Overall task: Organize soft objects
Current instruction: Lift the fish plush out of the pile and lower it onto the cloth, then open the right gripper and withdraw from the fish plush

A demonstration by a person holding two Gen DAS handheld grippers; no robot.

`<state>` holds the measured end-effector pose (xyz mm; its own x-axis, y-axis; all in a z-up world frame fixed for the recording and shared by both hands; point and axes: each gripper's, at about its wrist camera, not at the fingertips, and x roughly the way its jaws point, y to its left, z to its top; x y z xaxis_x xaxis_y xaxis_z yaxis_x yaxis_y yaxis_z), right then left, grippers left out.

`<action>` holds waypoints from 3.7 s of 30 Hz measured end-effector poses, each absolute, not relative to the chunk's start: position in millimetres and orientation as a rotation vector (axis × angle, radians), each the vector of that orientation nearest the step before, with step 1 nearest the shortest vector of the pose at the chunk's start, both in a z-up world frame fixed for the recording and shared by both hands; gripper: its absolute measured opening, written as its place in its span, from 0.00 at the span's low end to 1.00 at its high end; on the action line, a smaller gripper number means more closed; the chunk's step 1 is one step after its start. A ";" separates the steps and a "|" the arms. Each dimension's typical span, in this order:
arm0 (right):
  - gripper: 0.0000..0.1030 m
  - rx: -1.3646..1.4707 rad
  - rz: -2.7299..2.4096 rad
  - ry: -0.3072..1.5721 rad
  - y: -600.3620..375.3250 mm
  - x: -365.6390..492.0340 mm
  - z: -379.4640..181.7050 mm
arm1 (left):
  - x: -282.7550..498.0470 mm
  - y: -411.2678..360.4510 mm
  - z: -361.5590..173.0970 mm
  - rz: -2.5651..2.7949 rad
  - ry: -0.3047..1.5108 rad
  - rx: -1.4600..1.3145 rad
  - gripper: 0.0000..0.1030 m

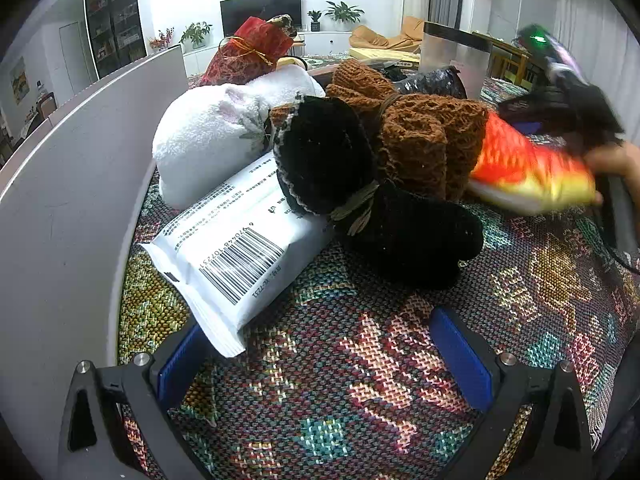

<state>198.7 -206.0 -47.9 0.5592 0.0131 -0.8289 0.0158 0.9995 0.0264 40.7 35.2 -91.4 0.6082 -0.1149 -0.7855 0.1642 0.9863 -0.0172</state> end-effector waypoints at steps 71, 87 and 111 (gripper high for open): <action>0.55 0.270 -0.034 0.840 -240.4 128.7 -9.0 | 40.2 37.1 -88.7 -0.168 0.901 0.059 1.00; 0.73 0.109 0.014 0.908 -124.4 60.9 -28.5 | 41.9 40.0 -88.9 -0.165 0.901 0.060 1.00; 0.86 0.022 -0.052 0.934 -121.5 54.3 -61.9 | 41.6 40.2 -90.1 -0.162 0.901 0.061 1.00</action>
<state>54.3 -121.5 -61.9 0.5937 -0.0352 -0.8039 0.0539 0.9985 -0.0039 41.6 40.2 -90.1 0.6093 -0.1147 -0.7846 0.1657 0.9861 -0.0155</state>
